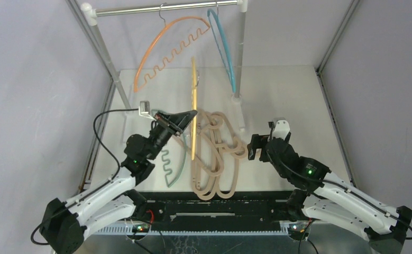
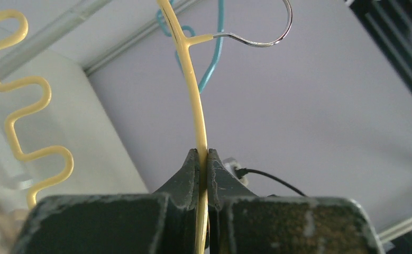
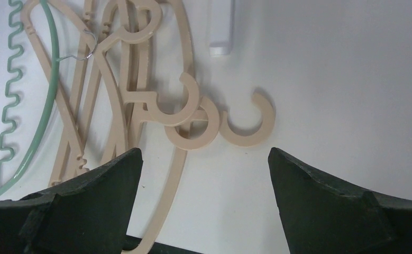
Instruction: Organize the hangers
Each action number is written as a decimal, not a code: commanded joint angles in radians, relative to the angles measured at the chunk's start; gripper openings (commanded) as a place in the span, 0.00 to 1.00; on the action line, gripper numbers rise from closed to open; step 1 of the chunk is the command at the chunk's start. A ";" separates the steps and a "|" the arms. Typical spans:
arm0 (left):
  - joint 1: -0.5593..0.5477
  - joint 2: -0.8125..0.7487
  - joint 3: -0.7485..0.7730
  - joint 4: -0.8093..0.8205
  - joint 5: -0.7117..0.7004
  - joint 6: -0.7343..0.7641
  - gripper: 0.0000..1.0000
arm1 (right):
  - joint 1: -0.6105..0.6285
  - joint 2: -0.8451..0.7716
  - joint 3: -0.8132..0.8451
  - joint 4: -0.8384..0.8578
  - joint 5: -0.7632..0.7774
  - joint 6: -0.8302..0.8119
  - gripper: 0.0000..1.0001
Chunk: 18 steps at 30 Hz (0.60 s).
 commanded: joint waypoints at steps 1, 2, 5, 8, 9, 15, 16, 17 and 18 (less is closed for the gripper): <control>0.010 0.084 0.120 0.261 0.125 -0.139 0.00 | -0.002 -0.016 0.056 0.004 0.024 0.025 0.97; 0.010 0.107 0.128 0.302 0.140 -0.168 0.00 | -0.002 -0.017 0.056 0.004 0.026 0.025 0.97; 0.010 0.186 0.140 0.437 0.174 -0.260 0.00 | -0.002 -0.016 0.056 0.004 0.027 0.026 0.97; 0.010 0.238 0.153 0.515 0.183 -0.310 0.00 | -0.002 -0.010 0.056 0.004 0.027 0.027 0.97; 0.010 0.249 0.159 0.525 0.183 -0.314 0.00 | -0.002 -0.008 0.057 0.004 0.027 0.028 0.97; 0.010 0.257 0.203 0.469 0.179 -0.260 0.00 | -0.003 -0.008 0.056 -0.004 0.038 0.023 0.97; 0.010 0.252 0.211 0.445 0.176 -0.244 0.00 | -0.003 -0.008 0.056 -0.001 0.038 0.020 0.97; 0.010 0.244 0.219 0.425 0.174 -0.227 0.00 | -0.003 -0.008 0.056 0.001 0.038 0.015 0.97; 0.011 0.235 0.226 0.402 0.170 -0.209 0.00 | -0.003 -0.008 0.056 0.004 0.038 0.013 0.97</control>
